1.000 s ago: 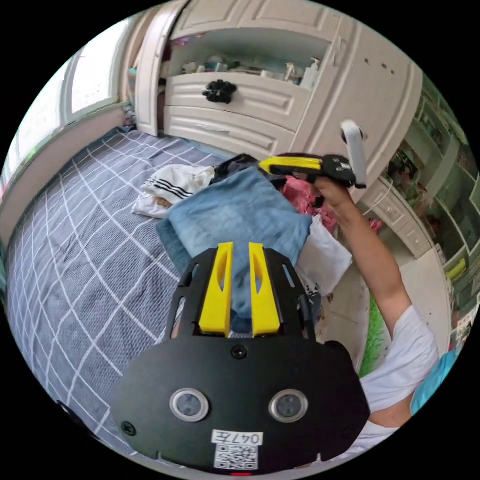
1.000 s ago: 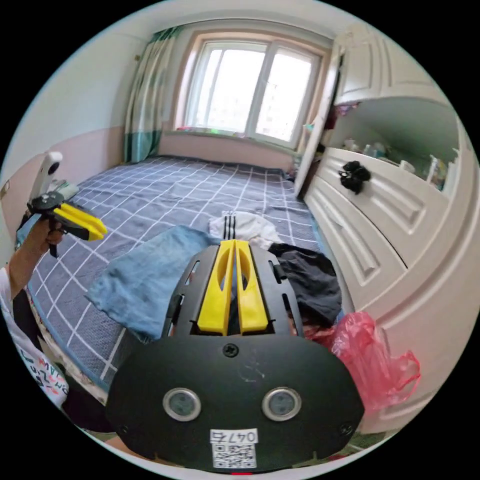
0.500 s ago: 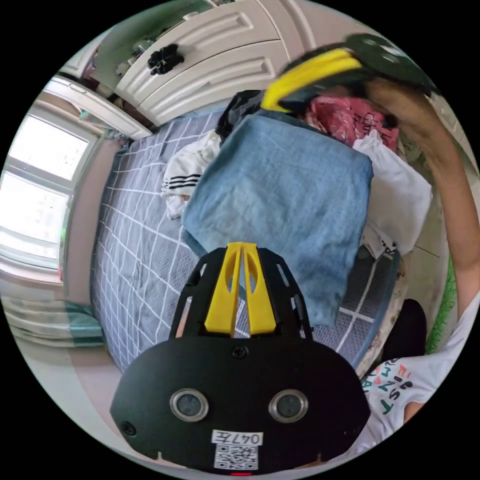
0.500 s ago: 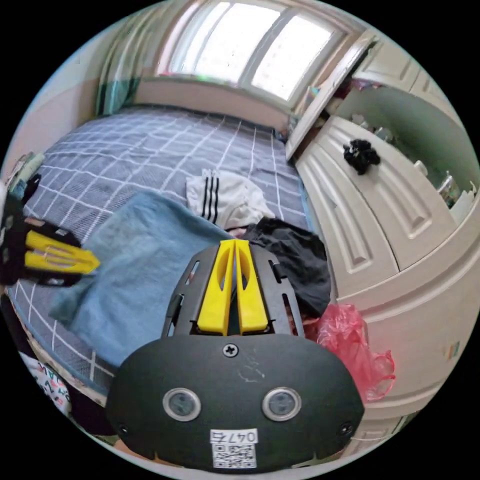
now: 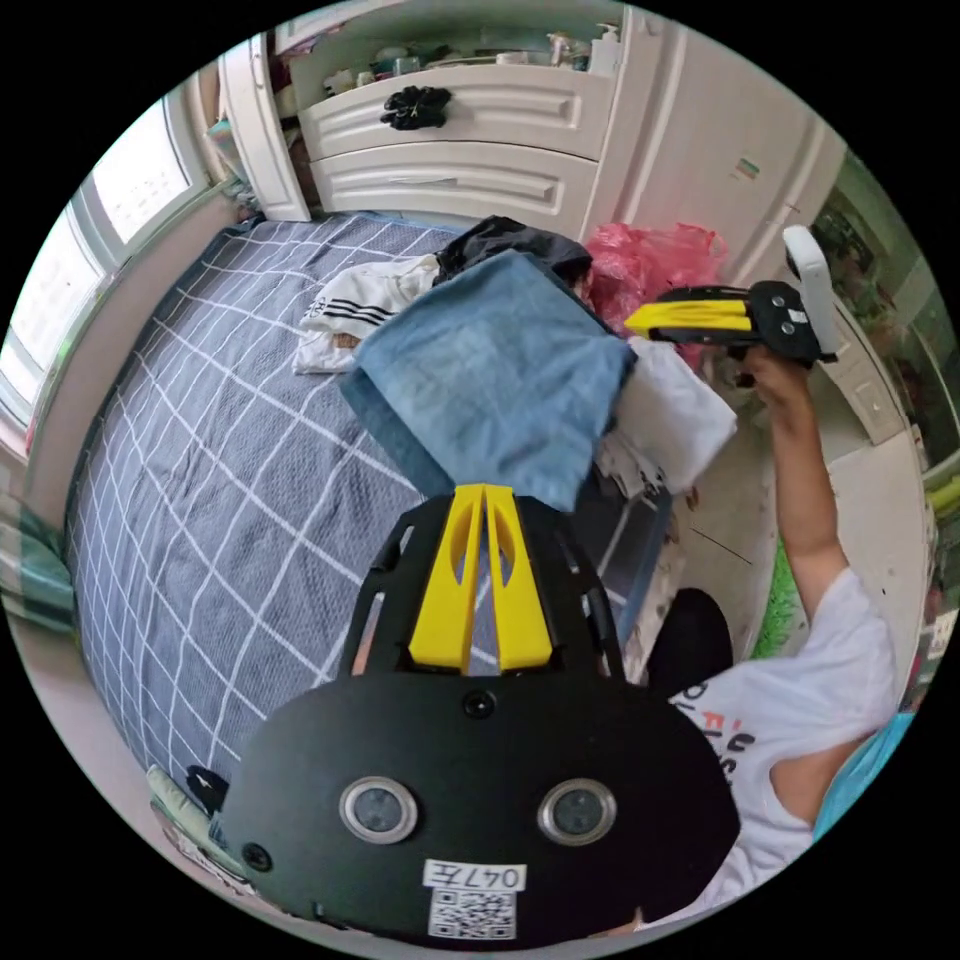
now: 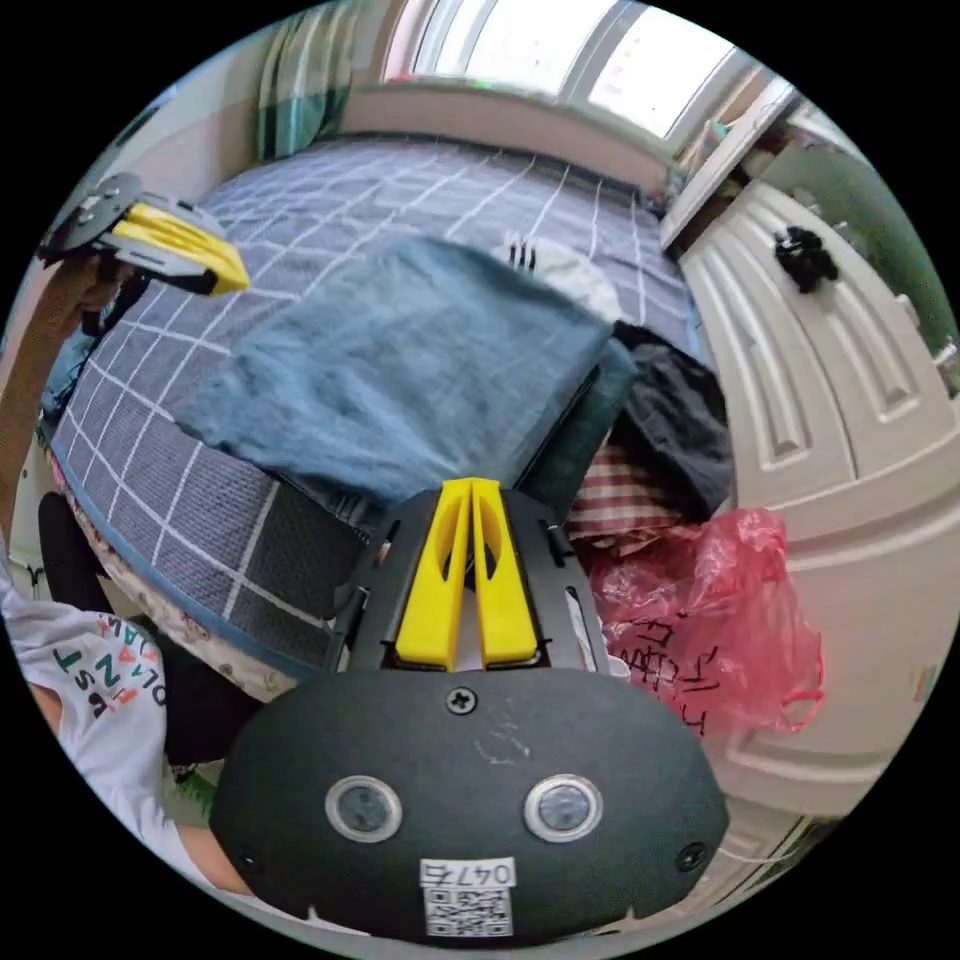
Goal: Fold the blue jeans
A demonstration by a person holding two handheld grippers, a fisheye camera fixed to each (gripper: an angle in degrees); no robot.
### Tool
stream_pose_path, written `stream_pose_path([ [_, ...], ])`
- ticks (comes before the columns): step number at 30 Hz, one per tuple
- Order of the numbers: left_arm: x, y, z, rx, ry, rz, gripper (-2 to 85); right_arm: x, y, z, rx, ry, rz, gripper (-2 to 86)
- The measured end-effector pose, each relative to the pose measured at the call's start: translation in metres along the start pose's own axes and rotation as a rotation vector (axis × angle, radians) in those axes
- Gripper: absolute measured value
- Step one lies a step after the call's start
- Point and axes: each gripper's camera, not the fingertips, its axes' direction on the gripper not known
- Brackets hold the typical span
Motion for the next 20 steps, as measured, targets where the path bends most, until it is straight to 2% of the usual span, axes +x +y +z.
stream_pose_path([
  [2,0.004,0.045,-0.021,0.014,0.031,0.014,-0.8,-0.044,0.025,-0.040,0.203,-0.049,-0.035,-1.2],
  [7,0.009,0.186,-0.051,0.045,0.059,-0.035,-0.8,-0.186,0.081,-0.052,0.430,-0.084,-0.226,-0.7],
  [9,0.005,0.257,-0.055,0.050,0.048,-0.123,-0.8,-0.242,0.100,-0.035,0.446,-0.160,-0.275,-0.7],
  [14,0.001,0.377,-0.057,-0.060,-0.042,-0.260,-0.7,-0.385,0.122,0.031,0.519,-0.613,-0.234,-0.4],
  [16,-0.002,0.412,-0.063,-0.091,-0.081,-0.292,-0.7,-0.429,0.114,0.045,0.474,-0.708,-0.276,0.0],
  [18,-0.009,0.448,-0.080,-0.088,-0.100,-0.304,-0.7,-0.474,0.106,0.048,0.429,-0.701,-0.367,0.7],
  [20,-0.022,0.473,-0.099,-0.060,-0.101,-0.319,-0.7,-0.525,0.097,0.044,0.401,-0.591,-0.475,2.3],
])
